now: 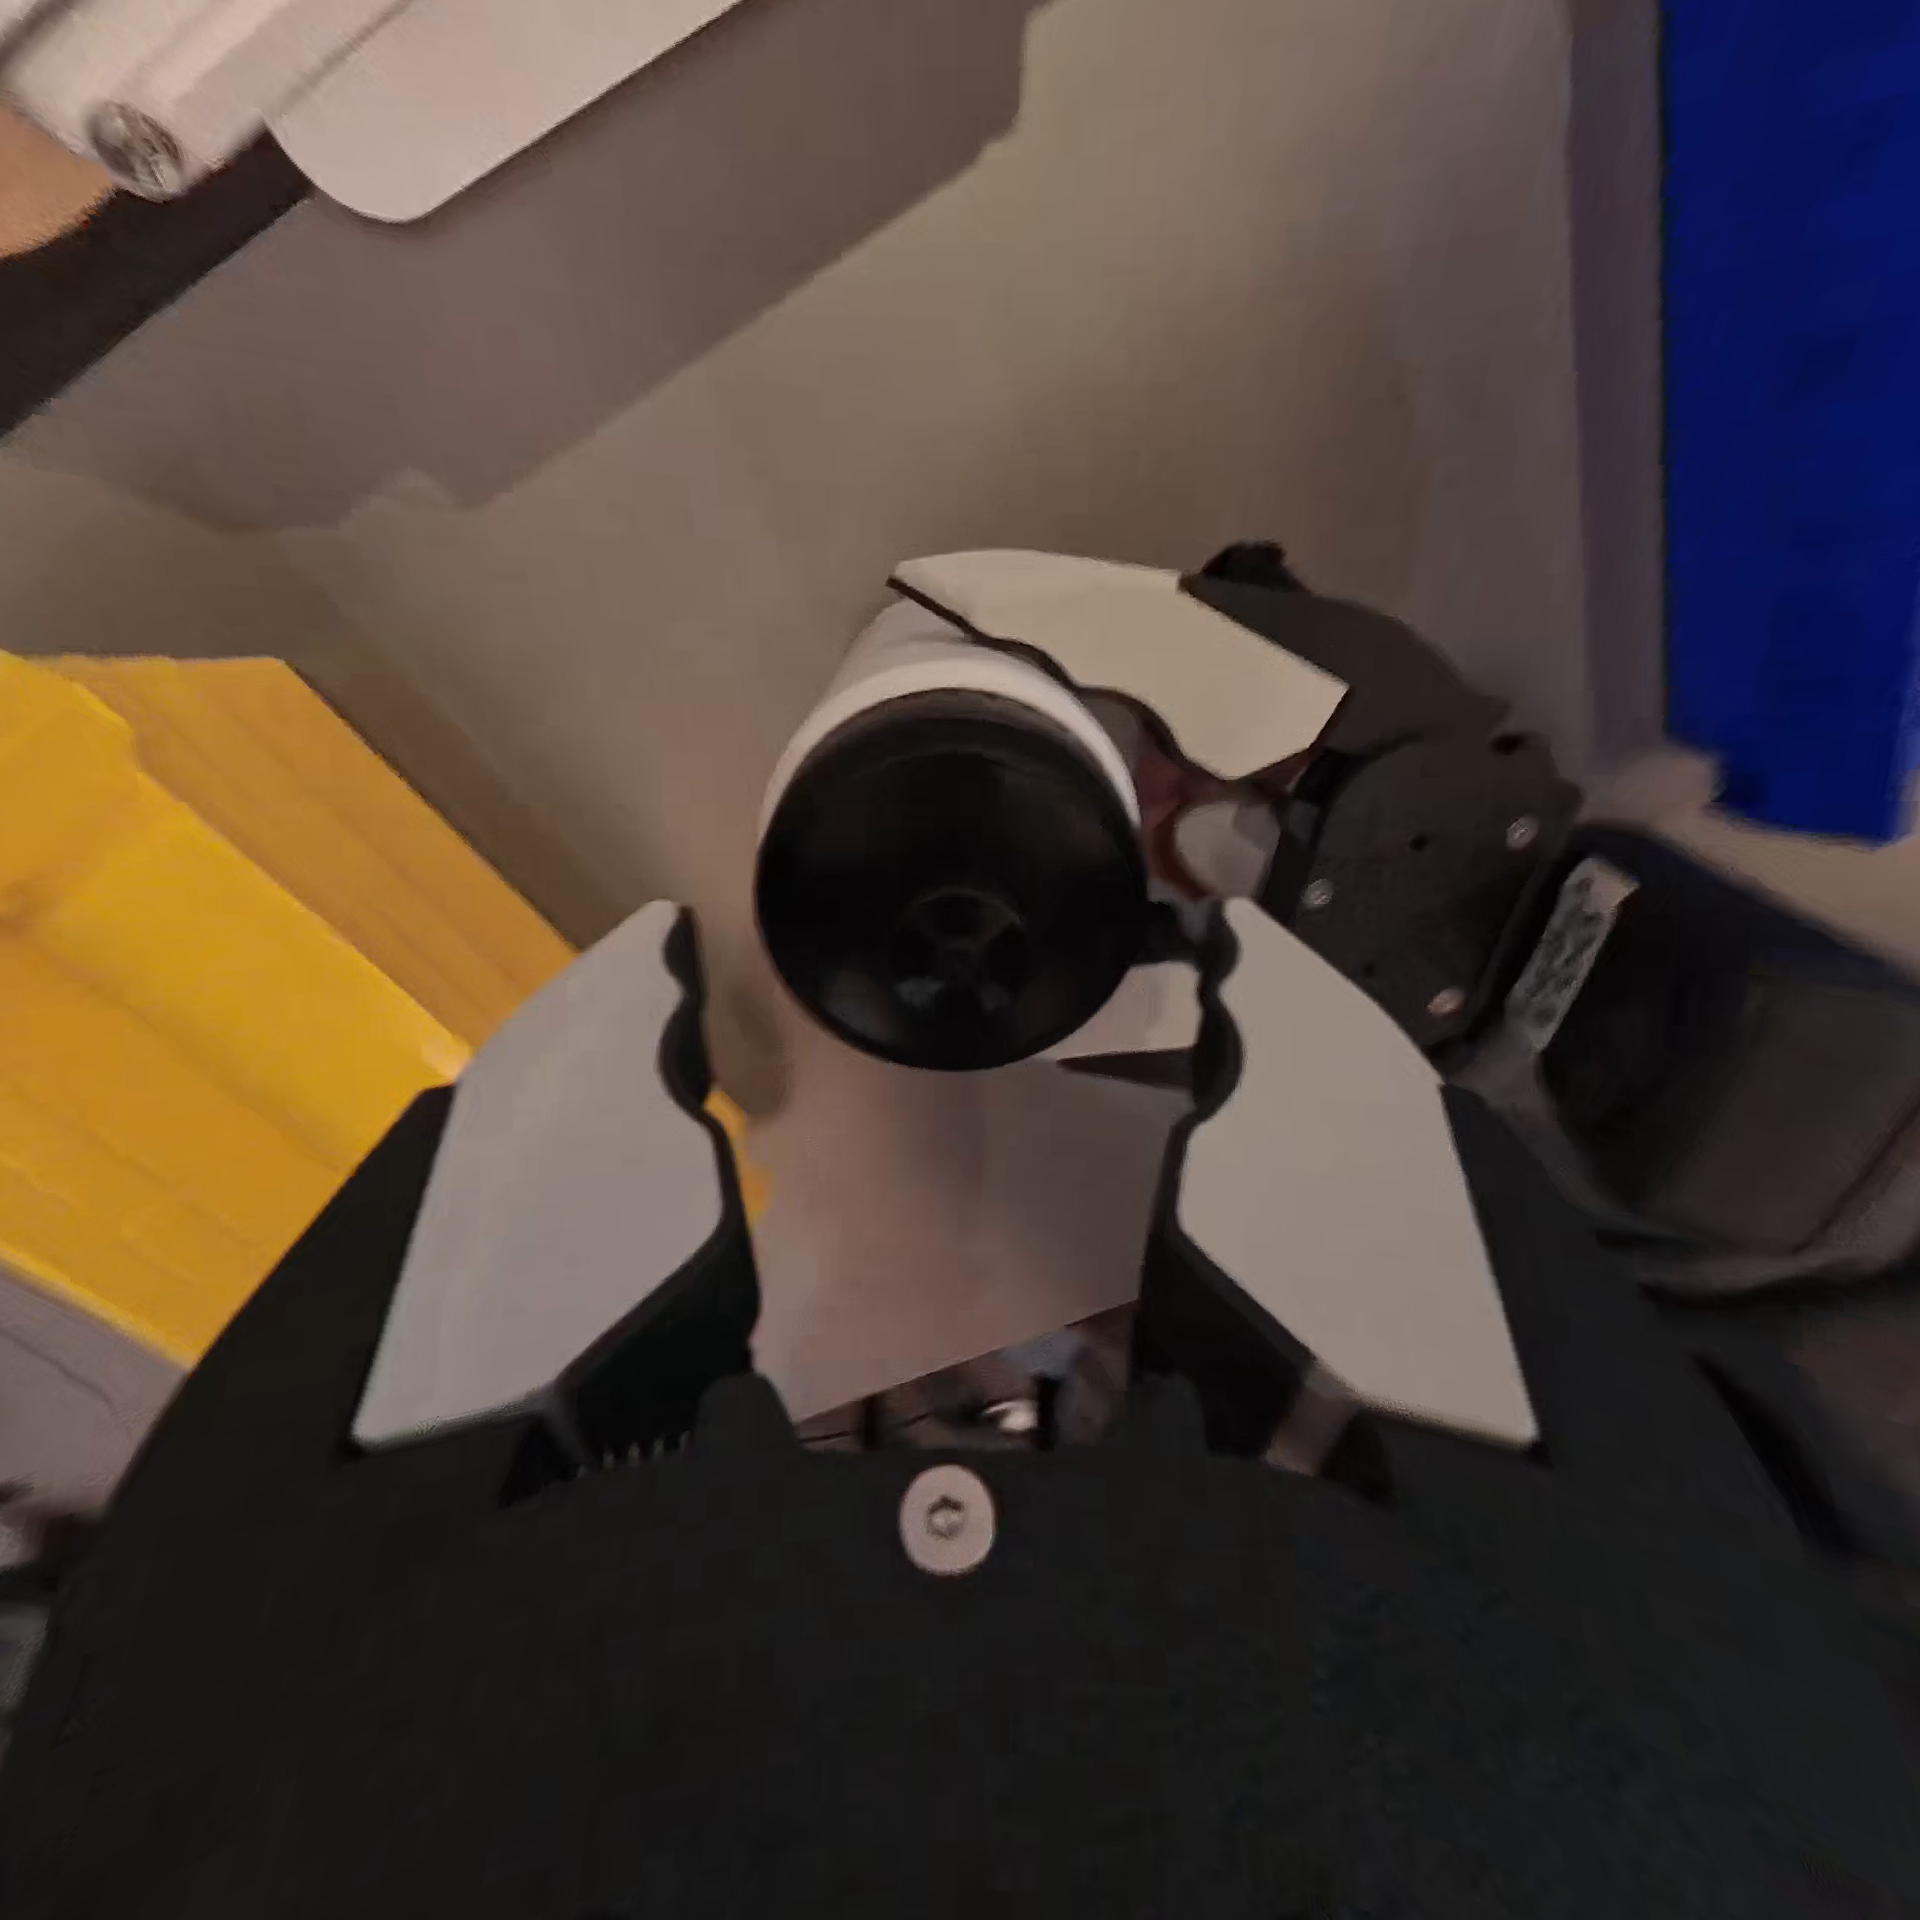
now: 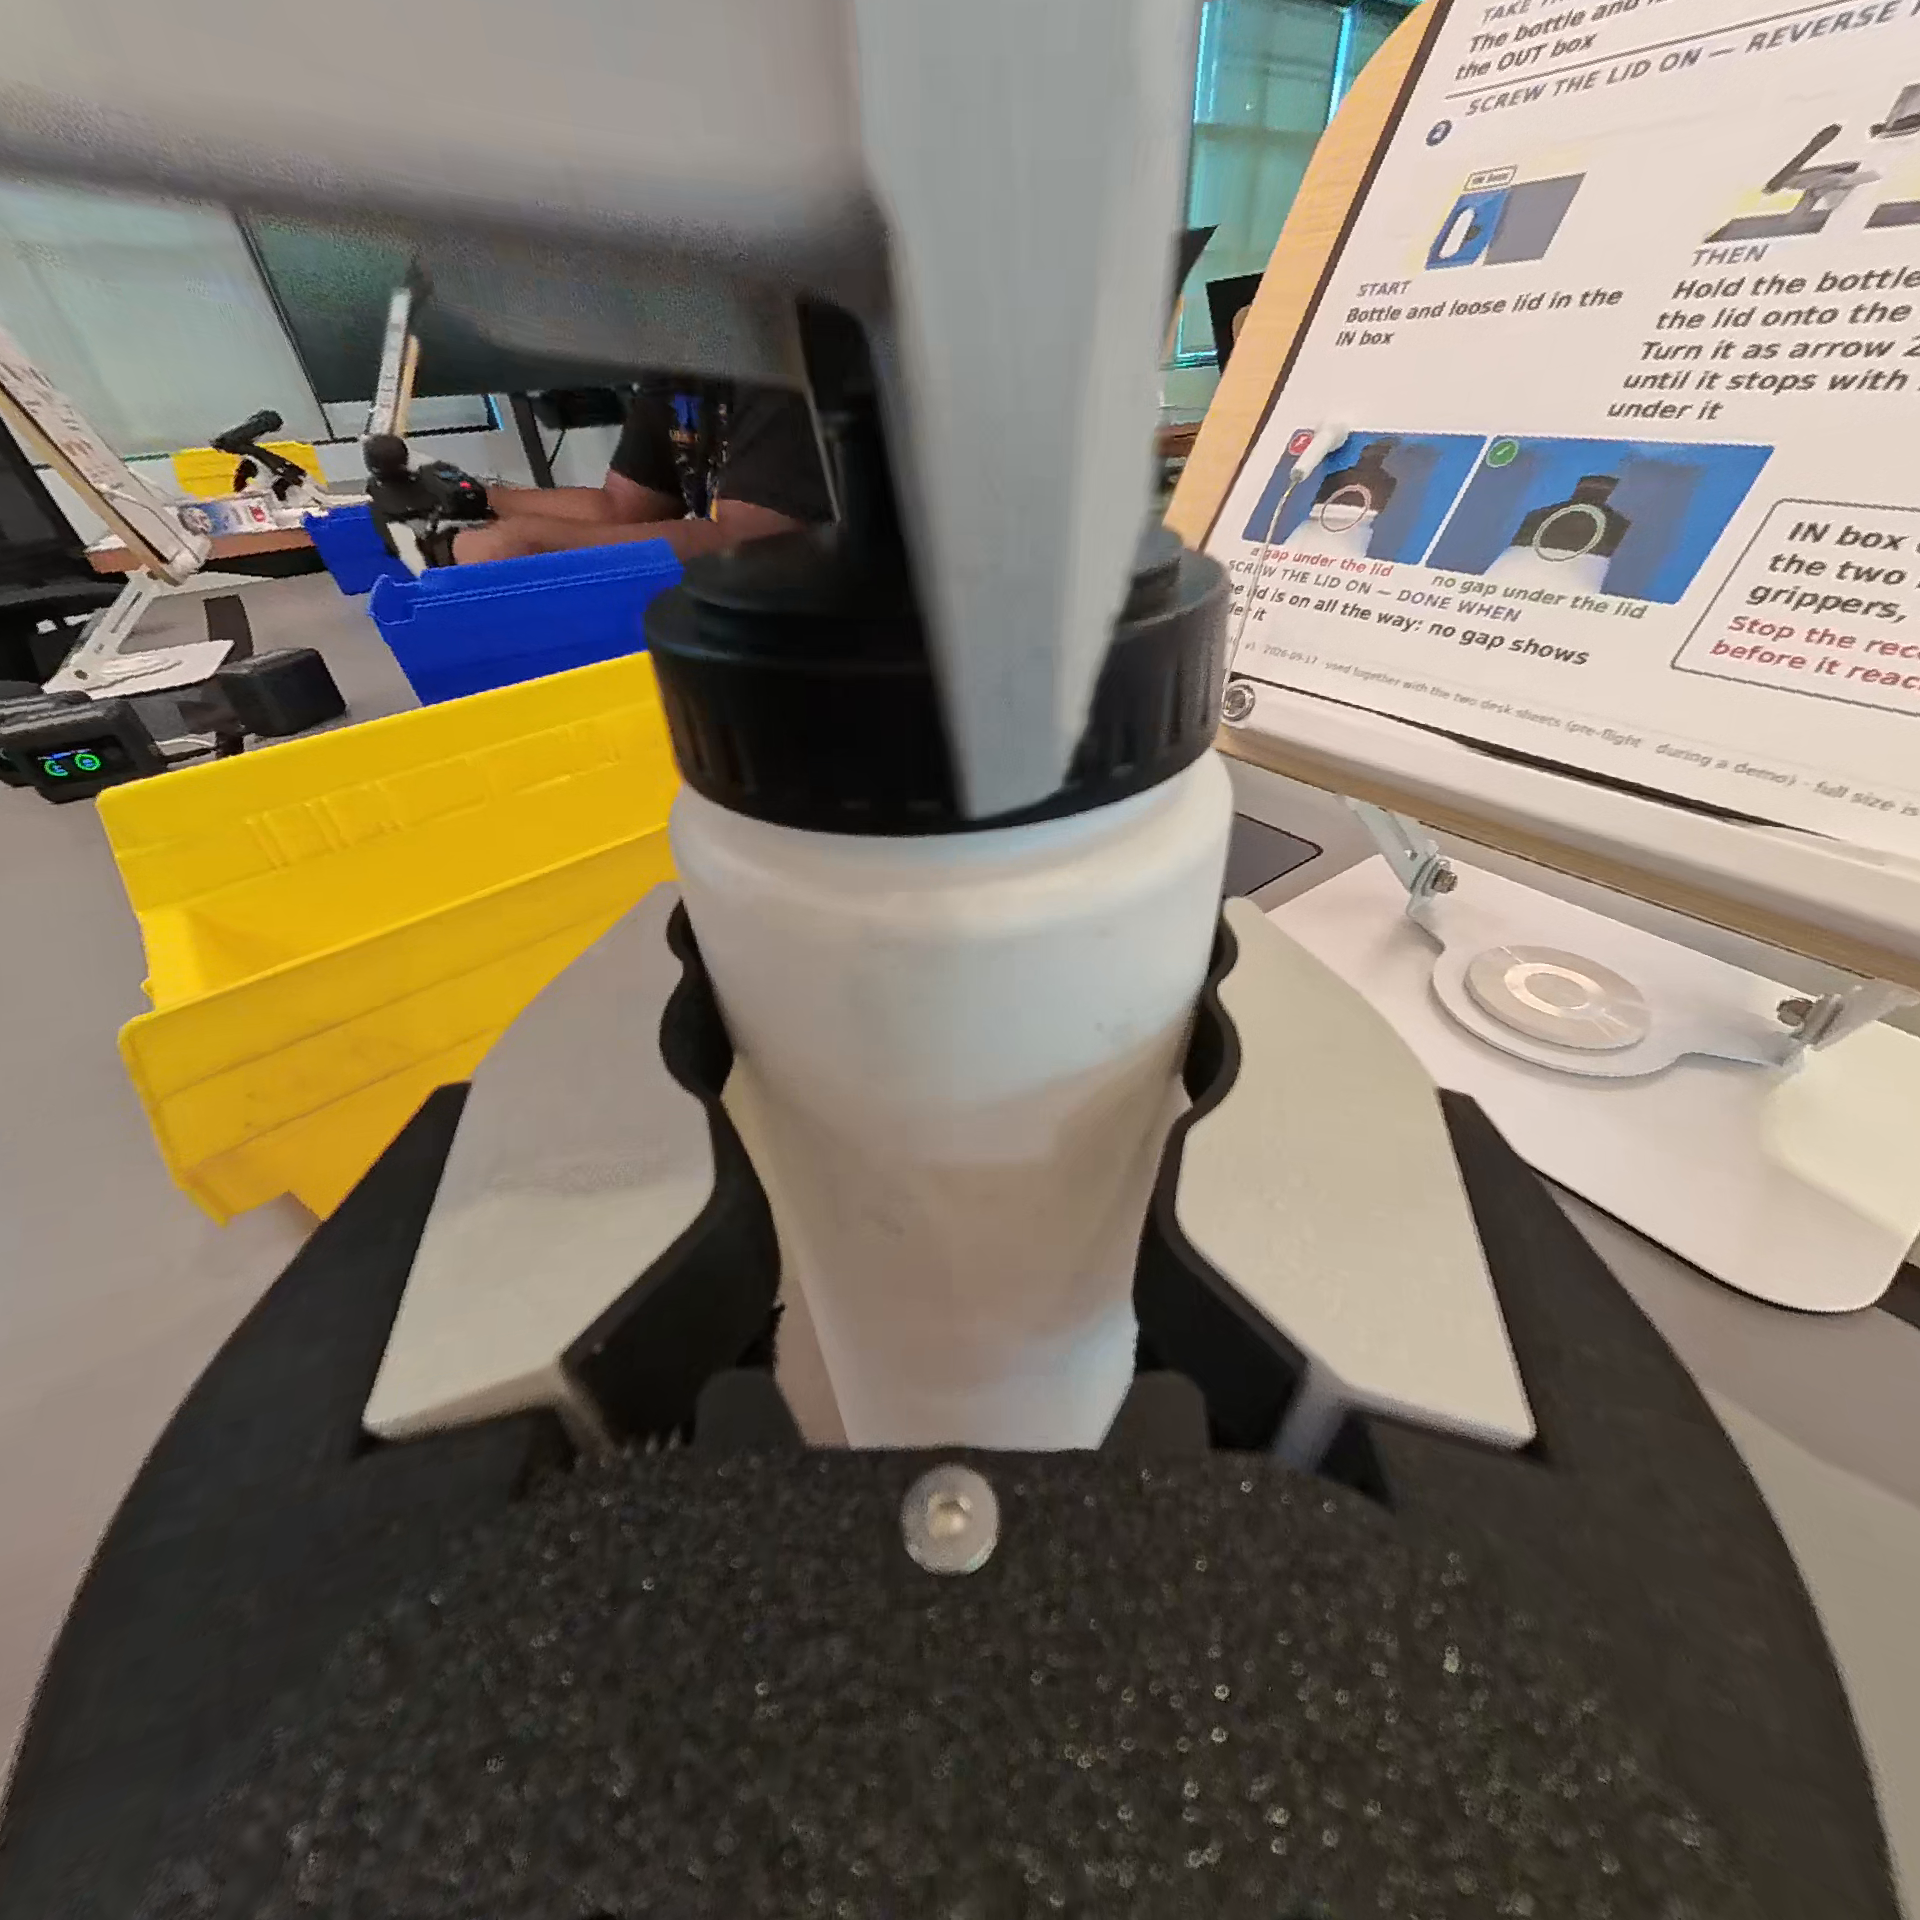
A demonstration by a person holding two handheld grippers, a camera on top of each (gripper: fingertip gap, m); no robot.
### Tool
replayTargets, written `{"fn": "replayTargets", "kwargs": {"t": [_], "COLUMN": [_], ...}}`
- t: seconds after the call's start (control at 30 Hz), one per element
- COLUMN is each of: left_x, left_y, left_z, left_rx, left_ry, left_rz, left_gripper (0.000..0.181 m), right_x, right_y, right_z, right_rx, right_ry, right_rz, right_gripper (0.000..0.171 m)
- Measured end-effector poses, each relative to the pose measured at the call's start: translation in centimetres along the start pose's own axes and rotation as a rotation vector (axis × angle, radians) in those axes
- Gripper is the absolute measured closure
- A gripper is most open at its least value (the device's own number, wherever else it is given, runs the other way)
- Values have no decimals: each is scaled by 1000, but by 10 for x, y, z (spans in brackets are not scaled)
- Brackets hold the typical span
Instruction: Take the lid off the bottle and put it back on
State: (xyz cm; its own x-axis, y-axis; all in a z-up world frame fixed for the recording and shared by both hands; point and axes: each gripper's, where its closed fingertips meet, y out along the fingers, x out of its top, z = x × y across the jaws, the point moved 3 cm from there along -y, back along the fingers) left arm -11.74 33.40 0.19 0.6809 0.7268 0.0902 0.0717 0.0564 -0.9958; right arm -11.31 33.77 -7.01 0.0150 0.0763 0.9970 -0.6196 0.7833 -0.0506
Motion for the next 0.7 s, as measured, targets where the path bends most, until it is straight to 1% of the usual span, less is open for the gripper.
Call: {"fn": "replayTargets", "kwargs": {"t": [0.03, 0.07, 0.2, 0.27, 0.3, 0.37, 0.47, 0.53, 0.6, 0.67, 0.7], "left_x": [1, 2, -10, -19, -22, -24, -21, -15, -6, 1, 3], "left_y": [-5, -10, -32, -36, -36, -34, -24, -17, -12, -10, -9], "left_z": [3, 4, 7, 10, 9, 6, 7, 12, 12, 9, 7], "left_rx": [36, 51, 77, 65, 37, -22, -62, -54, -59, -102, -130], "left_ry": [95, 208, 694, 884, 943, 1017, 1104, 1159, 1205, 1241, 1256], "left_rz": [0, -17, -28, -30, -36, -46, -28, -13, -33, -55, -59], "left_gripper": [79, 73, 72, 78, 81, 82, 84, 85, 86, 88, 93], "right_x": [0, 0, 0, 0, 0, 0, 0, 0, 0, 0, 0], "right_y": [0, 0, 0, -1, -1, -1, 0, 0, 0, 0, 0], "right_z": [0, 1, 1, 1, 1, 1, 1, 1, 1, 1, 1], "right_rx": [2, 7, 27, 26, 26, 26, 29, 29, 29, 29, 29], "right_ry": [-1, -2, 0, -2, -3, -1, 1, 2, 2, 3, 3], "right_rz": [-2, 0, 7, 8, 8, 9, 9, 11, 11, 13, 14], "right_gripper": [84, 84, 84, 84, 84, 84, 84, 84, 84, 84, 84]}}
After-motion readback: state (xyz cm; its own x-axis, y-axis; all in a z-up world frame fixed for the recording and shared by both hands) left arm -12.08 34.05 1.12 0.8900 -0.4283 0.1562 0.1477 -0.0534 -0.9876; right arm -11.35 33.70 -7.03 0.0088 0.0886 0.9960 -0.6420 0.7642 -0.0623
